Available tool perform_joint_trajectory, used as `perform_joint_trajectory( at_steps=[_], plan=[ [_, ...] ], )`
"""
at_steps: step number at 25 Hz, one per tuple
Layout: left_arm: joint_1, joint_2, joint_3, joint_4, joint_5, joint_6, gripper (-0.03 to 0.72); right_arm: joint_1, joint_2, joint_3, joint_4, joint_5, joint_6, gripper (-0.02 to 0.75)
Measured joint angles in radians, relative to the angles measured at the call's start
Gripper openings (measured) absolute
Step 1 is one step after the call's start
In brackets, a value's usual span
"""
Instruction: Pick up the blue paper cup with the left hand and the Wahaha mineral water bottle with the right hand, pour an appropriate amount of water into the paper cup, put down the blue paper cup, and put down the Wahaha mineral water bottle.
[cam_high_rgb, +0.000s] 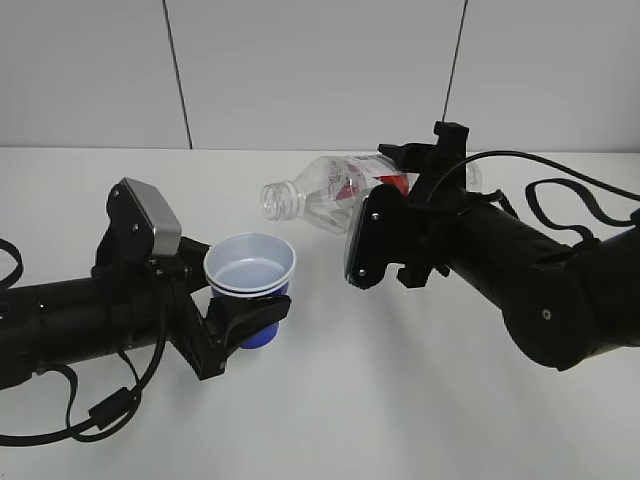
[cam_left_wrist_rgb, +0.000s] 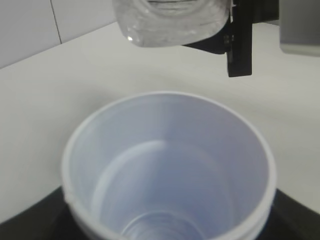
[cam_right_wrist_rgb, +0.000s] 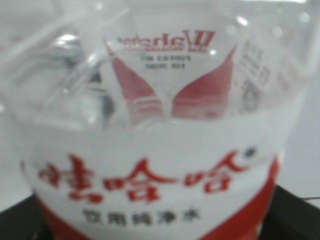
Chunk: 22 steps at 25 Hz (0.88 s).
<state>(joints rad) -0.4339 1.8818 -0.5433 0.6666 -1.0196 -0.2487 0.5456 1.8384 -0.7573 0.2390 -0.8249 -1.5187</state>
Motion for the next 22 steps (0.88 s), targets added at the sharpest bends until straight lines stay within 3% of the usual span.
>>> perform_joint_trajectory(
  at_steps=[22],
  plan=[
    [0.000, 0.000, 0.000, -0.017, 0.000, -0.001, 0.540, 0.000, 0.000, 0.000, -0.033, -0.016, -0.114, 0.496]
  ],
)
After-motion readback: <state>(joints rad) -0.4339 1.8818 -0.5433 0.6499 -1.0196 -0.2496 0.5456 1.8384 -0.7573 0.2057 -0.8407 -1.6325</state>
